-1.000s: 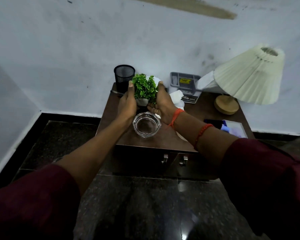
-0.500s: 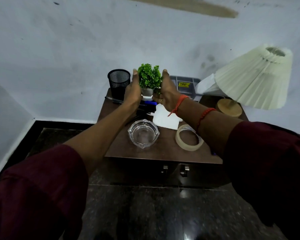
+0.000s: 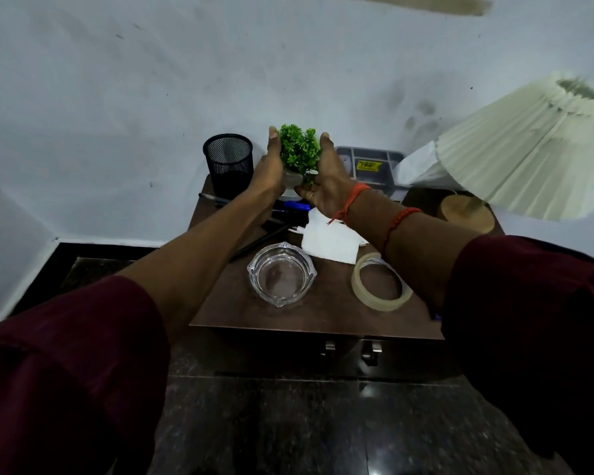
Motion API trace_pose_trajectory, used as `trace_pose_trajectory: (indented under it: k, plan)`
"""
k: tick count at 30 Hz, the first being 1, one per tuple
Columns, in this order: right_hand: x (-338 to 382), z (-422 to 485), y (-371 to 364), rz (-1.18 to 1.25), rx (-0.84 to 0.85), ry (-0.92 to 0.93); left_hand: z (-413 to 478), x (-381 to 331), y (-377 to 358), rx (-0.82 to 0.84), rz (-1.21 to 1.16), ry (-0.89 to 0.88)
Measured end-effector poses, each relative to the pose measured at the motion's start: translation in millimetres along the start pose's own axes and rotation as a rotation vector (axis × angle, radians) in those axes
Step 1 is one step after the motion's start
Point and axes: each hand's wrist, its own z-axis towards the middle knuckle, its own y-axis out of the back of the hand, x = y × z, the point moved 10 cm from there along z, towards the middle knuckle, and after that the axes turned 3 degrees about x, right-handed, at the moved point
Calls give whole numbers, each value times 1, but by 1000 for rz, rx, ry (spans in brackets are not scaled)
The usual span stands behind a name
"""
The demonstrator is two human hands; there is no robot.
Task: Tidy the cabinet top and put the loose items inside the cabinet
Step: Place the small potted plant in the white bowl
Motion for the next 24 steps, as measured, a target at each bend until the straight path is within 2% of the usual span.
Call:
trace_pose_trajectory:
  k: [19,24]
  plan:
    - [-5,6,-9,-36,-44,-27,2,0,6,-8,-55,68]
    - [-19,55,11,-29,-38,-16,-4,-5,5,17,-117,46]
